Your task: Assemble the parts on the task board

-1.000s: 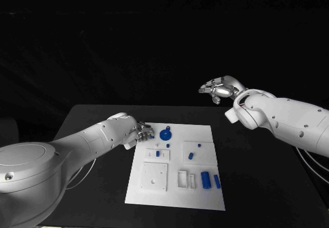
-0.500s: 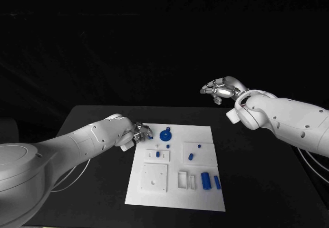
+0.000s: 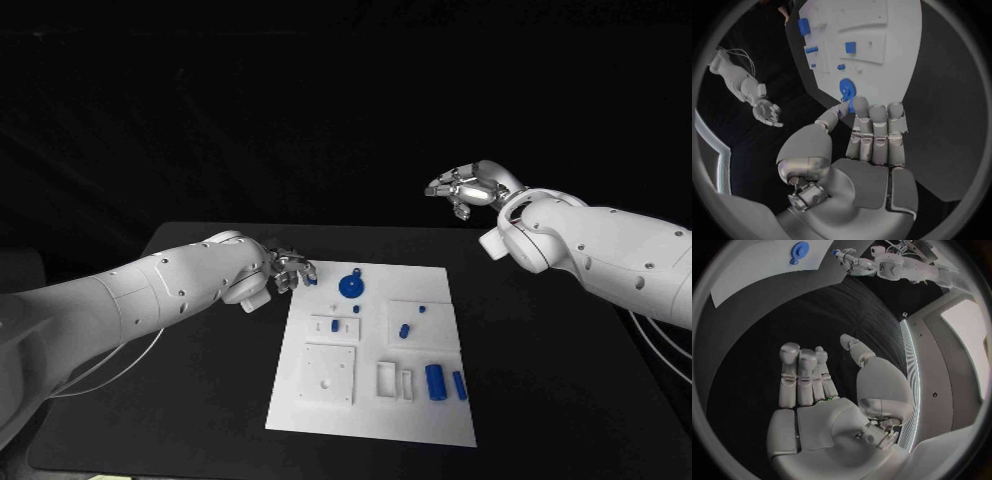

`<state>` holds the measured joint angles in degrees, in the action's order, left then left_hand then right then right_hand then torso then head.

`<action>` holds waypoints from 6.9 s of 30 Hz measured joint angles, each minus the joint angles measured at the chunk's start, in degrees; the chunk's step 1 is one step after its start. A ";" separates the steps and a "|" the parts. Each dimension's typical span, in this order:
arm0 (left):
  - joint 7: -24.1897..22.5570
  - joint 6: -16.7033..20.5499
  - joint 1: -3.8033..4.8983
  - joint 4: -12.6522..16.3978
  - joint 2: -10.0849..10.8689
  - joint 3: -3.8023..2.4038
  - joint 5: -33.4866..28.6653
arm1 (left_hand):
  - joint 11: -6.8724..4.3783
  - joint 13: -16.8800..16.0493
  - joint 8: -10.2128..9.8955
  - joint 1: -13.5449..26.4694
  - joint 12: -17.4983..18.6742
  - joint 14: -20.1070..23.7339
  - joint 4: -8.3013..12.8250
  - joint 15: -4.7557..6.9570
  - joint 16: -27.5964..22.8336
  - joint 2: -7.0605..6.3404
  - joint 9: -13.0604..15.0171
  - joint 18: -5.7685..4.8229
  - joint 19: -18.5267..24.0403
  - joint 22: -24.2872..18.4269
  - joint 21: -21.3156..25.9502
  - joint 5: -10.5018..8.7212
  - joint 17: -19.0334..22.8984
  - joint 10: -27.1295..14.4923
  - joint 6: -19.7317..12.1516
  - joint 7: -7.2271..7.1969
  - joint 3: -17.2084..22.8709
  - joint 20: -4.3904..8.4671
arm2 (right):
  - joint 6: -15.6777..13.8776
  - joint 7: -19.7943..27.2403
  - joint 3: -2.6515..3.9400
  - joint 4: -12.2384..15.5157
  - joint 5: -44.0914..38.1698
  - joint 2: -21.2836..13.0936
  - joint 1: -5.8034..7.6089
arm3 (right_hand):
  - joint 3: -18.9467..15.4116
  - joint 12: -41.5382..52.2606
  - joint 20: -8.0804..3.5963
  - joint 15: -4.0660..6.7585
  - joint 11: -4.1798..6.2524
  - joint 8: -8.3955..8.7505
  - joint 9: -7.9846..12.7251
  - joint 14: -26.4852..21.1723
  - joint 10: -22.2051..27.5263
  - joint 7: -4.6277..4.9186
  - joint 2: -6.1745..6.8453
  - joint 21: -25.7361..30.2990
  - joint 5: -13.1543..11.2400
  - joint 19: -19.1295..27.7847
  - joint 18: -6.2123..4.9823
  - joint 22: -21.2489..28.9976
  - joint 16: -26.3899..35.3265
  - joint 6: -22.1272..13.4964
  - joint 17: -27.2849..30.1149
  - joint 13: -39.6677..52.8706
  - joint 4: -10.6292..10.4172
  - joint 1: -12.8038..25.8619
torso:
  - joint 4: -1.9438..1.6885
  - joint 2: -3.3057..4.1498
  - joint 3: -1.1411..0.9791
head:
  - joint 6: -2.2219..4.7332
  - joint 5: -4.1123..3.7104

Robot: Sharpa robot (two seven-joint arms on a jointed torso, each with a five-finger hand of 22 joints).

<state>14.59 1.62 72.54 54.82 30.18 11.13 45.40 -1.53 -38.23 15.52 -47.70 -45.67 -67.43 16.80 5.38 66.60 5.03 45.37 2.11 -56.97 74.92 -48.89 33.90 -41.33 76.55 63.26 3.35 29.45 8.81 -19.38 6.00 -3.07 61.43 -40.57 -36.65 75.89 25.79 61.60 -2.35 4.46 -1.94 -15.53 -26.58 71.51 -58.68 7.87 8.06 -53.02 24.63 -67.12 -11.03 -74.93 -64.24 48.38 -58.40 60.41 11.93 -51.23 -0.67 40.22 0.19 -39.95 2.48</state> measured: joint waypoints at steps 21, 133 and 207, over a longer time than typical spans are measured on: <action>4.04 6.75 -2.39 8.11 1.67 2.50 7.95 | -1.91 -17.03 0.30 -0.01 -8.44 -0.64 0.01 1.12 8.17 -0.45 0.09 0.12 -2.96 -0.01 -9.54 3.38 -3.79 -0.39 0.48 -0.32 -0.52 0.51 | 0.12 -0.02 0.00 -0.06 0.02 -0.28 0.00 | 0.00 0.25 0.01 0.00 0.00 0.00 0.00 0.00 0.00 0.01 0.00 0.00 0.00 0.00 0.00 0.01 0.00 0.13 0.00 -0.05 0.00 0.00 | -0.43 -0.28 -0.08 | -0.58 -0.04; 5.66 2.83 -5.06 8.92 0.85 2.40 14.38 | -2.48 -18.65 1.52 0.35 -7.79 -1.03 -0.46 1.51 8.87 -0.98 0.83 0.10 -3.12 0.02 -11.00 -2.02 -3.89 -0.15 1.13 -0.31 -0.25 1.31 | 0.31 -0.07 -0.01 -0.10 0.02 -0.39 -0.02 | 0.00 0.23 -0.10 -0.01 0.00 0.00 0.03 0.00 0.00 0.13 -0.22 0.24 0.22 -0.32 0.00 0.02 0.00 0.16 0.04 -0.26 0.00 0.22 | -0.36 -0.23 -0.13 | -2.29 0.15; 4.14 8.59 -5.63 9.66 3.40 2.39 11.52 | 0.22 -11.06 -2.80 5.37 1.94 7.72 -16.80 1.13 1.00 -19.04 7.26 0.52 7.72 -1.16 -2.12 -25.74 2.37 -8.27 -7.73 1.75 3.82 -2.26 | 0.37 -0.08 -0.01 -0.13 0.02 -0.57 -0.06 | 0.00 0.46 -0.04 -0.01 -0.21 0.00 0.06 0.00 0.20 0.13 -0.22 0.23 0.22 -0.19 0.00 0.00 0.00 0.16 0.03 -0.35 0.00 0.22 | -0.43 -0.26 -0.04 | -2.07 -0.74</action>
<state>18.73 10.21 66.91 64.48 33.59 13.52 56.92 -1.31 -49.29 12.73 -42.33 -43.73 -59.72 0.00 6.50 67.60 -14.01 52.64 2.63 -49.24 73.76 -51.01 8.16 -38.97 68.28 55.53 5.10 33.28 6.56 -19.01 5.92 -3.08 61.30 -40.56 -37.22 75.83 25.79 62.05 -2.39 4.45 -2.15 -15.53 -26.52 71.51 -58.48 8.00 7.84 -52.79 24.85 -67.31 -11.03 -74.93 -64.24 48.54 -58.37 60.06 11.93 -51.00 -1.10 39.96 0.15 -42.02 1.74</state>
